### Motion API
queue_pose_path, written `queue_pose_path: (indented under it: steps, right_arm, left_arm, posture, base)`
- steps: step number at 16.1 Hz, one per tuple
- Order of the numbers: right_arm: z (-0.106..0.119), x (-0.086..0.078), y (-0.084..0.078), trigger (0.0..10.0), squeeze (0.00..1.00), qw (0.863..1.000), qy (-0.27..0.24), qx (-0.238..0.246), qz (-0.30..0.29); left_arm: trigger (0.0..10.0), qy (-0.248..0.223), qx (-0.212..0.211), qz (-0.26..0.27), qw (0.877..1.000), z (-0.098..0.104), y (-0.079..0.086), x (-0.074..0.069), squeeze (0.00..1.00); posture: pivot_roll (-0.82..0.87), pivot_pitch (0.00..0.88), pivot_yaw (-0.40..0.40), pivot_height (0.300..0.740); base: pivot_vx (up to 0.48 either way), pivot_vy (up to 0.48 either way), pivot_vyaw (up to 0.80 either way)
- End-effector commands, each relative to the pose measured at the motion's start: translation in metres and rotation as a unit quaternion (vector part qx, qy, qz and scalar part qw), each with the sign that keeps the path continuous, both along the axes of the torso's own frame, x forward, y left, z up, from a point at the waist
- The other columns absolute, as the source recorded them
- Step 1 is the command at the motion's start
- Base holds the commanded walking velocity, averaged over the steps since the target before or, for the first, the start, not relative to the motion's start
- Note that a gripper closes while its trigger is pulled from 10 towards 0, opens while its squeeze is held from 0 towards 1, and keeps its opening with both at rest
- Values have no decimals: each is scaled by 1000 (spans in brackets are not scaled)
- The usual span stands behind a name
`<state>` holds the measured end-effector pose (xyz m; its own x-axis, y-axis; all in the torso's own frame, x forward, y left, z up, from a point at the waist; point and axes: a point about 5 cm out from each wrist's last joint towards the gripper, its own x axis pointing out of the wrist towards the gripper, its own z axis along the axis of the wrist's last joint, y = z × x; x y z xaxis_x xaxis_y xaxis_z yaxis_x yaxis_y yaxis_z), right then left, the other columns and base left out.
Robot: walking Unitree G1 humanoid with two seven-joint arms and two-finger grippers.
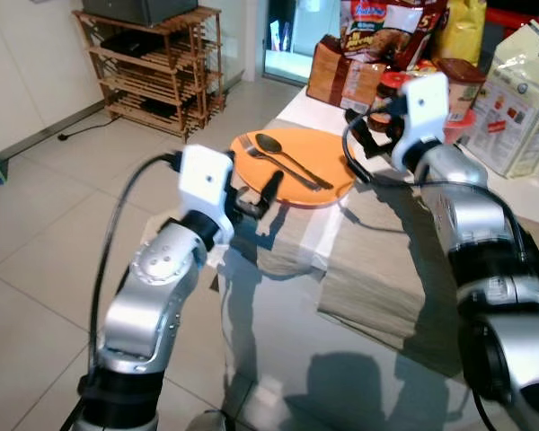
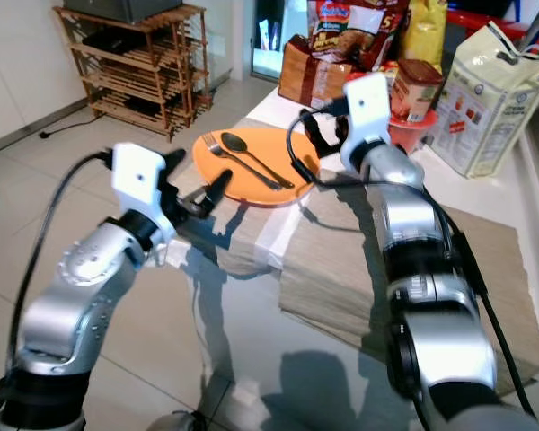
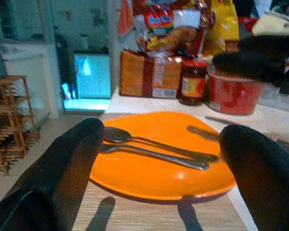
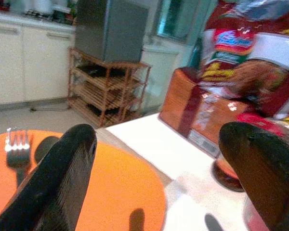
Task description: Setting the table
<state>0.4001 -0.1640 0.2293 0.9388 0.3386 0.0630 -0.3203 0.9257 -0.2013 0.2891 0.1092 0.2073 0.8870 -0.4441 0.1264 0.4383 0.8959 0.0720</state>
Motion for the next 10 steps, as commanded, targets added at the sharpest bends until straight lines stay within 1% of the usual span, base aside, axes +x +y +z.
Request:
queue_pose_path:
  steps: [1, 3, 4, 5, 6, 7, 8, 10]
  right_arm:
    - [-3, 4, 3, 10000, 0, 999, 27, -1, 17]
    - [-9, 8, 10, 10000, 0, 998, 50, -18, 32]
    - [-11, 9, 12, 10000, 0, 998, 57, -21, 36]
    - [-14, 10, 16, 10000, 0, 997, 63, -27, 39]
    - [-16, 11, 18, 10000, 0, 997, 68, -27, 39]
    - [-17, 13, 18, 10000, 0, 996, 74, -29, 34]
    - [-21, 13, 17, 10000, 0, 996, 83, -28, 27]
    - [-21, 14, 17, 10000, 0, 996, 84, -29, 18]
  left_arm:
    - [10000, 6, -2, 6, 1000, 1, 1, -4, 0]
    - [10000, 22, 5, 10, 1000, -5, 3, -10, 0]
    - [10000, 36, 6, 1, 999, -8, 2, -13, 0]
    - [10000, 47, 18, -21, 998, -12, -2, -19, 0]
    - [10000, 62, 21, -38, 997, -12, -5, -25, 0]
    - [10000, 67, 34, -60, 995, -10, -8, -30, 0]
    - [10000, 64, 56, -71, 994, -9, -7, -34, 0]
    - [10000, 65, 54, -68, 994, 0, -1, -34, 0]
  posture:
    - [238, 0, -82, 740]
    - [261, 0, -85, 740]
    - [265, 0, -87, 740]
    - [292, 0, -92, 740]
    - [308, 0, -92, 740]
    - [325, 1, -95, 740]
    - [328, 3, -95, 740]
    - [348, 12, -93, 740]
  base:
    - [0, 0, 0]
    - [0, 0, 0]
    - [0, 0, 0]
    - [0, 0, 0]
    - [0, 0, 0]
    - [0, 0, 0]
    - [0, 0, 0]
    - [0, 0, 0]
